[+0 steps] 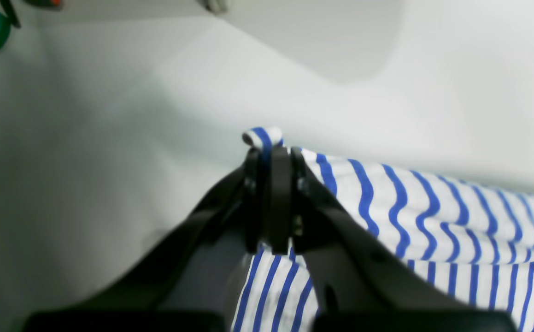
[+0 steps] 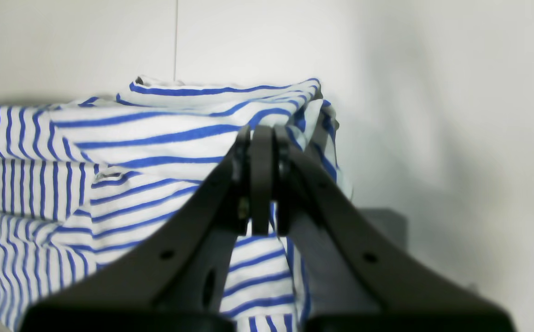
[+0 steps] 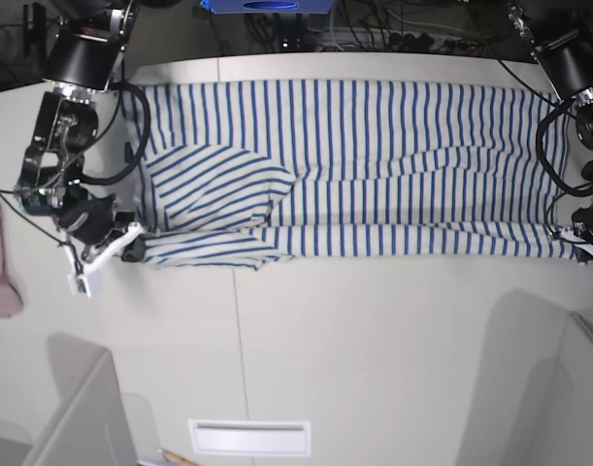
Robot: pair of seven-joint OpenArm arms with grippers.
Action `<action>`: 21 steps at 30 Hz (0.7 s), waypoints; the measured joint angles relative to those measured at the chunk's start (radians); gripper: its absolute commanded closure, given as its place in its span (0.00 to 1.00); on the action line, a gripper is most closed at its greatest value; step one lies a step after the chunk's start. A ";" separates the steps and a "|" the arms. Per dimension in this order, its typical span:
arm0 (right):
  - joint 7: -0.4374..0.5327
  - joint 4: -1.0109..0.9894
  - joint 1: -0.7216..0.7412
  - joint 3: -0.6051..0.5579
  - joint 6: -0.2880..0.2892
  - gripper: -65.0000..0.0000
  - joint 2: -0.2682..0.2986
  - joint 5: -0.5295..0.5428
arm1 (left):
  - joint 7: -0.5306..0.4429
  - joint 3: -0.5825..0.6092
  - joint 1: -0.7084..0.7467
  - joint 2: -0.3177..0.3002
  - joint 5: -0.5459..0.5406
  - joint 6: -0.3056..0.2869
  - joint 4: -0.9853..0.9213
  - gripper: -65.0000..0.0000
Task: Fold the T-shirt properly
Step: 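Fold the hem over toward the collar with both grippers, halving the shirt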
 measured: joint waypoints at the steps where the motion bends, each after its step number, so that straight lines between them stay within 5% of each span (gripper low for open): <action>1: 0.001 0.015 -0.012 0.002 0.000 1.00 0.000 0.002 | -0.001 0.000 0.013 -0.001 -0.005 0.000 0.011 1.00; 6: -0.006 0.118 -0.093 0.084 0.000 1.00 -0.051 0.001 | 0.002 0.000 0.082 0.000 0.000 0.000 0.050 1.00; 21: -0.098 0.248 -0.219 0.110 0.000 1.00 -0.068 0.003 | 0.034 -0.089 0.201 0.025 -0.006 0.000 0.156 1.00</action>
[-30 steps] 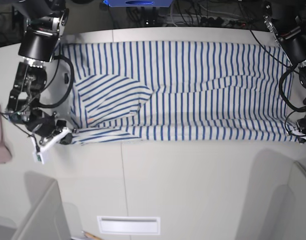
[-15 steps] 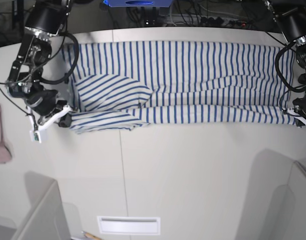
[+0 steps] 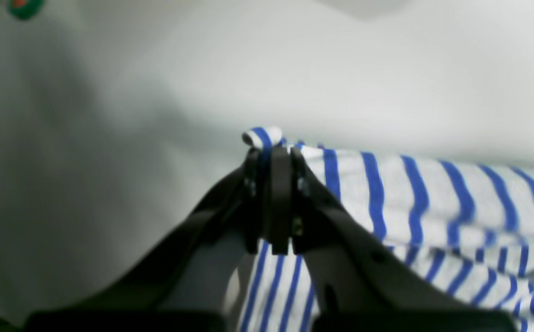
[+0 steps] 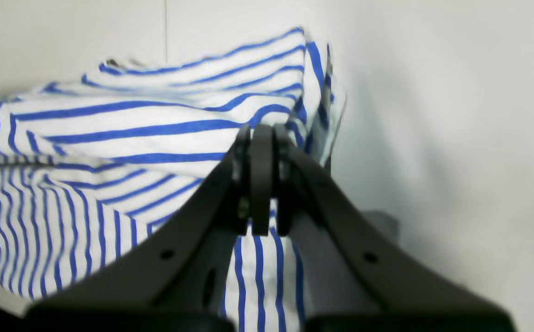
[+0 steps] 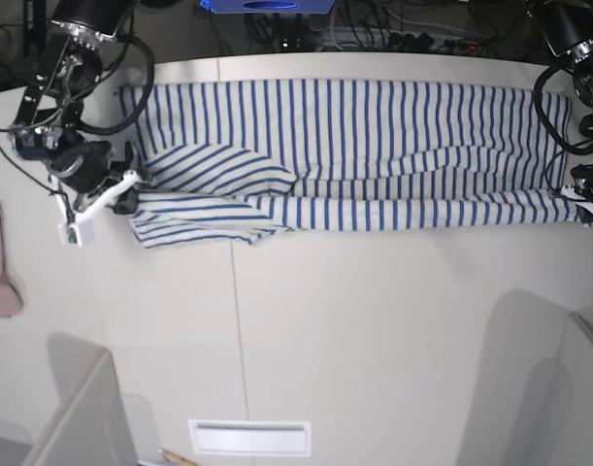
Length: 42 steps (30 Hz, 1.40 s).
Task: Fold the T-shirt properly
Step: 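Fold the hem over toward the collar with both grippers, halving the shirt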
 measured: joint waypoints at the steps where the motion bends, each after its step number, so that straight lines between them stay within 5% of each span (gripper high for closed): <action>1: -0.011 0.003 -0.012 0.000 0.000 1.00 -0.002 -0.001 | 0.003 0.000 0.005 0.002 0.004 0.000 0.003 1.00; 14: -0.016 0.075 -0.140 0.000 0.000 1.00 -0.038 0.001 | 0.004 0.000 0.098 -0.001 0.008 0.000 0.068 1.00; 20: -0.016 0.081 -0.173 0.000 0.000 1.00 -0.023 0.087 | 0.000 -0.001 0.119 -0.003 0.007 0.000 0.072 1.00; 42: -0.052 0.080 -0.192 0.000 0.000 1.00 0.020 0.087 | 0.003 -0.003 0.196 -0.017 0.039 0.000 0.136 1.00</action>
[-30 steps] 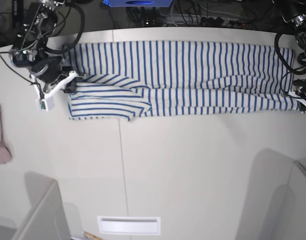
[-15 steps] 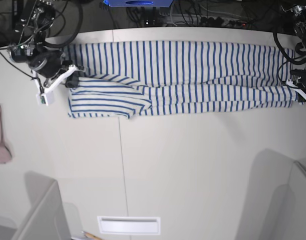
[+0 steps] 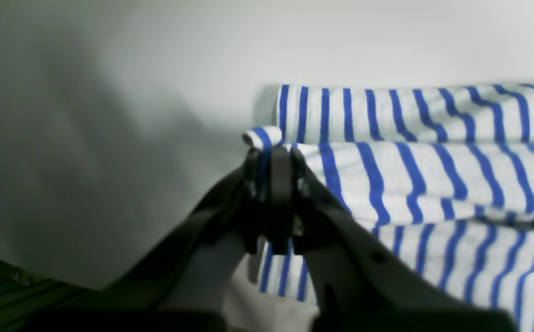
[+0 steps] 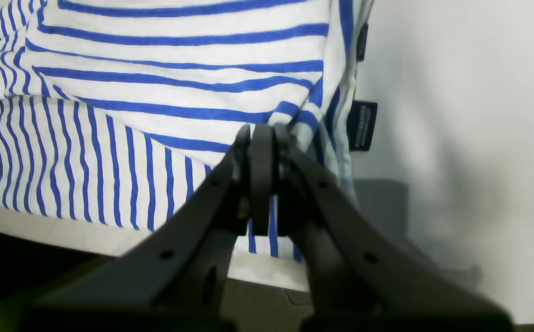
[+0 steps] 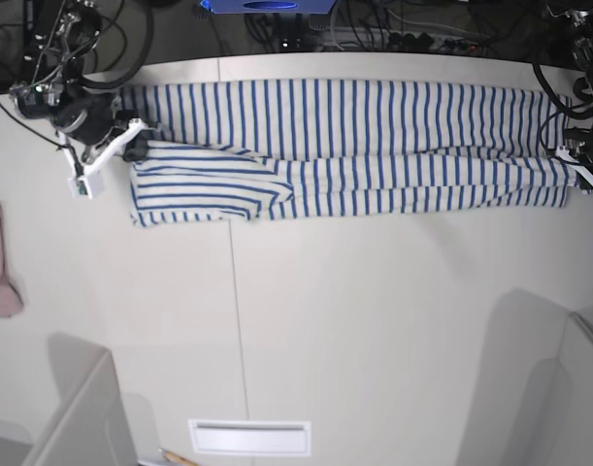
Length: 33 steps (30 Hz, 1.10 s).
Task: Fold the T-shirt properly
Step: 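Fold the hem over toward the collar with both grippers, halving the shirt, then hold the folded edge with both grippers and pull it taut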
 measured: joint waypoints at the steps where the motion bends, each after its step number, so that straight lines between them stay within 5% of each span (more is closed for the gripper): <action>1: 0.000 0.000 0.000 0.000 0.000 1.00 0.000 0.000 | 0.000 0.000 0.000 0.000 0.023 0.000 0.000 1.00; 24: 0.000 -0.002 -0.002 0.000 0.000 1.00 0.000 0.000 | -0.002 0.002 0.061 0.018 0.085 0.000 0.024 1.00; 25: 0.000 -0.002 -0.002 0.000 0.000 0.94 0.000 0.000 | -0.002 0.002 0.061 0.019 0.084 0.000 0.024 1.00; 28: 0.001 -0.002 -0.009 0.000 0.000 0.69 0.001 0.000 | -0.004 0.002 0.061 0.017 0.084 0.000 0.024 0.68; 33: 0.005 -0.001 -0.015 0.000 0.000 0.66 0.000 0.000 | -0.001 -0.034 0.063 0.021 0.079 0.000 0.031 0.32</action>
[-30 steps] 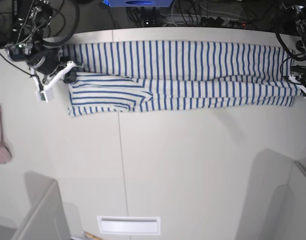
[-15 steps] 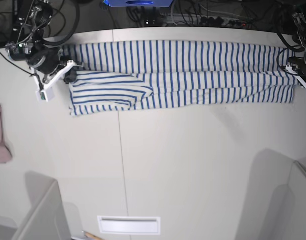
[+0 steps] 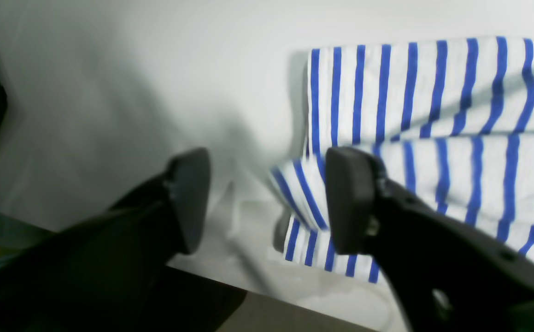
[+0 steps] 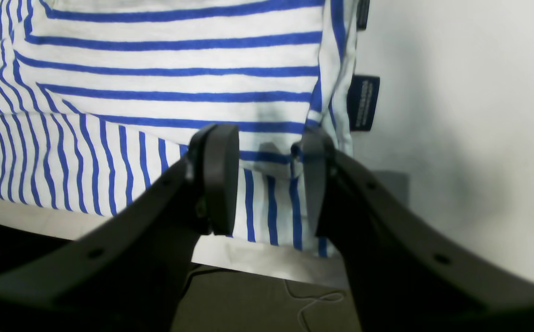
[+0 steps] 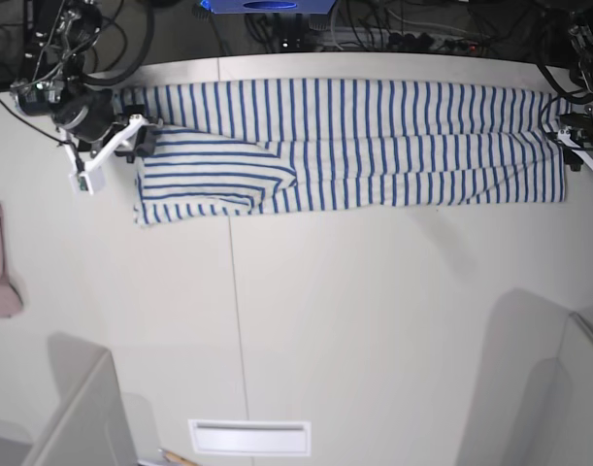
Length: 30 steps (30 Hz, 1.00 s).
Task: Fold the T-shirt properly
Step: 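Hold the folded edge with both grippers and pull it taut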
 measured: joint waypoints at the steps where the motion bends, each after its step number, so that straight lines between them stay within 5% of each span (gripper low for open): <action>1: -0.001 0.000 0.002 0.008 0.000 0.66 -0.001 0.000 | 0.001 -0.027 0.000 0.004 -0.003 0.001 0.016 0.28; 4: 0.000 0.001 0.005 0.008 0.000 0.75 0.000 -0.006 | -0.005 -0.091 -0.011 0.040 0.013 0.005 0.071 0.37; 6: -0.006 0.000 0.014 -0.045 0.000 0.99 0.000 -0.007 | -0.002 -0.087 -0.014 0.070 0.007 0.004 0.071 0.60; 9: 0.023 -0.036 0.041 -0.110 0.004 1.00 -0.008 0.016 | -0.006 -0.068 -0.014 0.117 0.001 0.000 0.043 1.00; 20: 0.111 -0.293 0.123 -0.203 0.003 1.00 -0.002 0.005 | -0.008 -0.006 -0.104 0.167 0.019 0.001 -0.156 1.00; 30: 0.222 -0.560 0.295 -0.203 0.020 1.00 0.072 0.067 | -0.007 -0.007 -0.309 0.179 0.020 0.005 -0.417 1.00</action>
